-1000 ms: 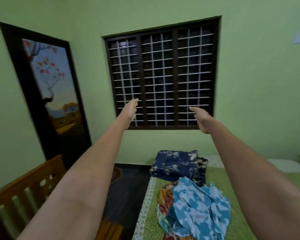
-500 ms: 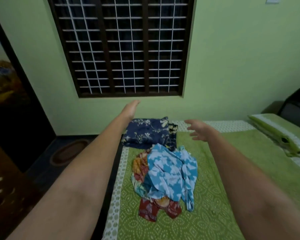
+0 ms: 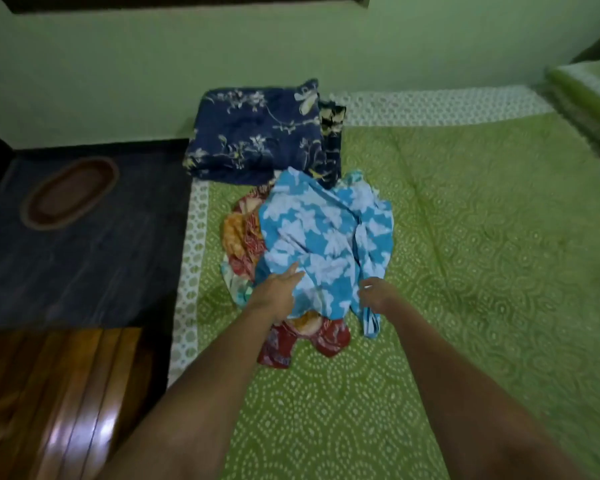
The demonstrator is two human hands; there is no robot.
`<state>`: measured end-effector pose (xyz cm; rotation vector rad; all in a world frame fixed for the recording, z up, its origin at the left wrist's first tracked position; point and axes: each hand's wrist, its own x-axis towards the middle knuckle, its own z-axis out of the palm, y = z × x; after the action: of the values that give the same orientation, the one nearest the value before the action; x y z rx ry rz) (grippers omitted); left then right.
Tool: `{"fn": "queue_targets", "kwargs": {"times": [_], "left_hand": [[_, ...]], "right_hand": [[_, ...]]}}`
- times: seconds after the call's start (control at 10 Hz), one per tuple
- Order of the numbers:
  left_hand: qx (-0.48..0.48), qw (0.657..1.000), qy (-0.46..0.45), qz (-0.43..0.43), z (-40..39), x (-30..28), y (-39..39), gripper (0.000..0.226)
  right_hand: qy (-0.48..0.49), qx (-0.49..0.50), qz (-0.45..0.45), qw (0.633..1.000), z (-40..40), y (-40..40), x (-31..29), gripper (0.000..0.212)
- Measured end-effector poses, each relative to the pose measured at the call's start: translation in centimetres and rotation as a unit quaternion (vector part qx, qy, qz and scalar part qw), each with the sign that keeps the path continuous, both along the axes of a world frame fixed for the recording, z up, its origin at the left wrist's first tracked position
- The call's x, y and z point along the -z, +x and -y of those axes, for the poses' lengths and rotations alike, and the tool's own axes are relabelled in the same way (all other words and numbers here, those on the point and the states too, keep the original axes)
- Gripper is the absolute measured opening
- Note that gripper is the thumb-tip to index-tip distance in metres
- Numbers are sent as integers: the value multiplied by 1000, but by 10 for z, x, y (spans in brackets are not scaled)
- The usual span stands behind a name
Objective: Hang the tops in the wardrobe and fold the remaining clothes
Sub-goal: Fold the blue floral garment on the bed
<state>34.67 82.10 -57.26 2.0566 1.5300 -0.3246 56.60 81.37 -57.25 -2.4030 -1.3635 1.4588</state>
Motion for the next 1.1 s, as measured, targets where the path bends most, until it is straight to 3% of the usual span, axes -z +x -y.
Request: {"fn": "queue_targets", "kwargs": {"times": [0.1,0.2,0.3,0.4,0.5,0.6,0.7,0.8,0.9,1.0,1.1], "left_hand": [[83,994,-15,-69,5,53,13,76],[171,970,107,-133,-8,100,30,81],[229,944,159,-180,-25,121,40,80],[245,929,174,-215,-49,137,52,65],[262,929,190,-177,-56,147,53,53],[255,944,190,-87,-54,153,42,45],[187,970,154,-11,-43,147,31,33],[3,991,62,118,-19,126,12,16],[-97,972,-52,206,0,97,1,17],[-128,943,-258,165,19,43,-16,33],[-93,942,-300,116,27,6,-32,28]], "right_hand": [[-18,-37,-6,999,-3,-4,52,43],[25,-93,-2,995,-6,-14,112,50],[64,-35,47,996,-9,-15,144,63],[63,140,129,980,-15,-3,169,84],[41,191,97,976,-21,10,188,84],[81,170,52,981,-27,20,200,51],[53,112,76,989,-26,19,191,38],[2,28,70,997,-7,9,167,42],[3,39,4,999,11,-4,139,53],[-25,108,-78,991,31,-25,104,53],[-76,215,-145,963,44,-42,62,36]]}}
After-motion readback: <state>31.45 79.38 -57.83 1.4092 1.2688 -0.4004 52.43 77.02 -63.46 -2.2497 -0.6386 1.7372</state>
